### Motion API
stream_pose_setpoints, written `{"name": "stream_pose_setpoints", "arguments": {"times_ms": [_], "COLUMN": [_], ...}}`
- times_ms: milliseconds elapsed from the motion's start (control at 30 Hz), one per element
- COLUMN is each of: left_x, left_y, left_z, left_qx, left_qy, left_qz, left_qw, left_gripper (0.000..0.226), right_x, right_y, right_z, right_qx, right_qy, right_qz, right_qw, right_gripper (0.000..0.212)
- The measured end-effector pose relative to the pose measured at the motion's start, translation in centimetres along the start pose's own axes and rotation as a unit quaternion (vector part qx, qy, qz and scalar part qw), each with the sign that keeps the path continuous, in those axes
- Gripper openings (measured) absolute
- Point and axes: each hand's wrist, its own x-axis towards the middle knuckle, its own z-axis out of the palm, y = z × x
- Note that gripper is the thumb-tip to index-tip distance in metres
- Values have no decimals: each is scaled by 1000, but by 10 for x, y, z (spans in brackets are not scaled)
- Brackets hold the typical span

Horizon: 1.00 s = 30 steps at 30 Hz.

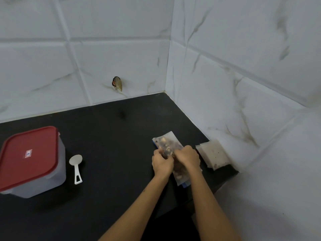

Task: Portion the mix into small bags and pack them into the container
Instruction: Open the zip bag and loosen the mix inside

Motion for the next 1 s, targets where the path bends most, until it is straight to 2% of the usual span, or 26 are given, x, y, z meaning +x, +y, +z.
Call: {"name": "stream_pose_setpoints", "arguments": {"times_ms": [133,233,367,433,500,667,767,900,1000], "left_x": [2,8,12,15,15,9,7,5,3], "left_y": [-6,-10,-12,-11,-6,1,3,4,4], "left_z": [-10,-21,-36,-44,-51,-57,-57,-56,-57], "left_qx": [-35,-41,-28,-10,21,138,152,116,103], "left_qy": [18,39,67,73,74,94,88,76,85], "left_qz": [14,22,39,47,61,137,186,202,205], "left_qw": [999,998,997,996,995,976,967,970,970], "left_gripper": [28,28,34,33,33,45,39,30,28], "right_x": [4,8,5,5,7,12,11,13,10], "right_y": [-9,-19,-35,-42,-48,-57,-59,-59,-52], "right_z": [-4,2,6,6,7,12,10,1,1], "right_qx": [62,49,126,171,162,157,169,213,238], "right_qy": [-67,-104,-182,-213,-235,-288,-302,-280,-298], "right_qz": [12,-23,-40,-18,2,1,-15,3,13], "right_qw": [996,993,974,962,958,945,938,936,925], "right_gripper": [55,38,32,41,53,62,63,71,59]}}
